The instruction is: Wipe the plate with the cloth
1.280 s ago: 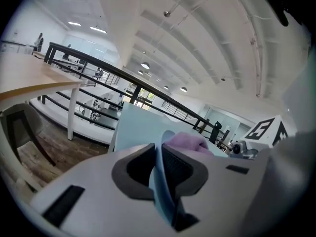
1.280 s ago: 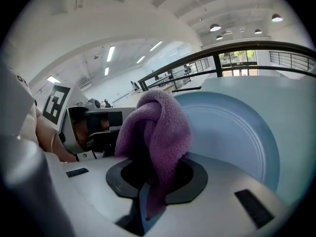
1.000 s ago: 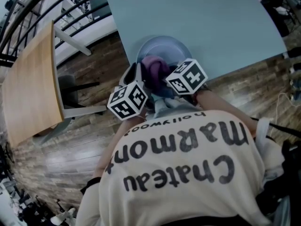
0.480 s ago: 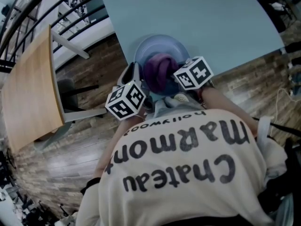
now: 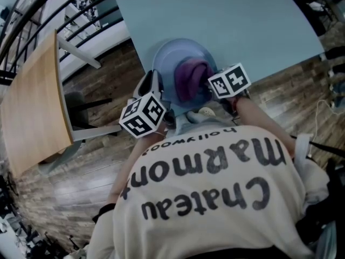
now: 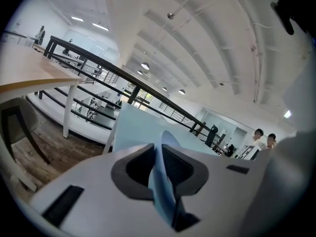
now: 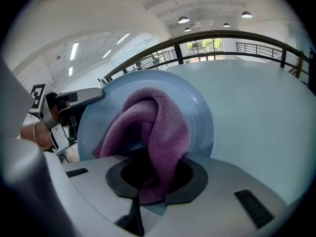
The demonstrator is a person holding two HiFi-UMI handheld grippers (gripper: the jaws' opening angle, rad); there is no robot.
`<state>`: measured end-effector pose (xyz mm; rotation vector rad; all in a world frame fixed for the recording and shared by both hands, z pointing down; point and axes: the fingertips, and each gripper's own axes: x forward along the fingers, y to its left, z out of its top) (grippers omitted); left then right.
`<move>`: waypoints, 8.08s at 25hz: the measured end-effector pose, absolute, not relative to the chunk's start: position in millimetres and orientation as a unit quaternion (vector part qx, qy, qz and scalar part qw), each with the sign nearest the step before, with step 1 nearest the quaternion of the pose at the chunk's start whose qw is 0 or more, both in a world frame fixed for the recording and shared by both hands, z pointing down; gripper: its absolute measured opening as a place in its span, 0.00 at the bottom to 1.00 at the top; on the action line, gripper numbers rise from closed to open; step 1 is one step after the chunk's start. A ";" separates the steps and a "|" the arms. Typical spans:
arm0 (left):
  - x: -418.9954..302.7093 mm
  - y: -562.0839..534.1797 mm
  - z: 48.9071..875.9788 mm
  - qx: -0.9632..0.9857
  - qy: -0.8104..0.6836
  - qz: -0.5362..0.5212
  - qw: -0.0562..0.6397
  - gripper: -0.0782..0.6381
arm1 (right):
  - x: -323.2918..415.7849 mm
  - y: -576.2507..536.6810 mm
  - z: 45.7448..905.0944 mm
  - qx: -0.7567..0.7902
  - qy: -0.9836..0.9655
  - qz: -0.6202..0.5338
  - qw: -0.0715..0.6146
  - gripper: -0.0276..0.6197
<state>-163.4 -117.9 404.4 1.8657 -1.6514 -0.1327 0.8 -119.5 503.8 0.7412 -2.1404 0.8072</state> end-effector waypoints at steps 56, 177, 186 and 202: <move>-148.4 -83.9 413.5 0.616 -0.707 -0.074 0.339 0.17 | -85.5 -57.2 449.1 0.019 -0.939 0.185 0.290 0.18; -157.2 -69.0 446.8 0.556 -0.706 -0.118 0.423 0.15 | 29.2 -147.0 494.0 0.143 -0.878 0.024 0.457 0.18; -158.6 -71.1 465.8 0.543 -0.708 -0.096 0.441 0.15 | 23.7 -167.1 482.9 0.173 -0.900 0.069 0.393 0.18; -155.6 -78.3 477.9 0.531 -0.724 -0.082 0.432 0.15 | 51.0 -223.4 413.1 0.255 -0.937 0.182 0.152 0.18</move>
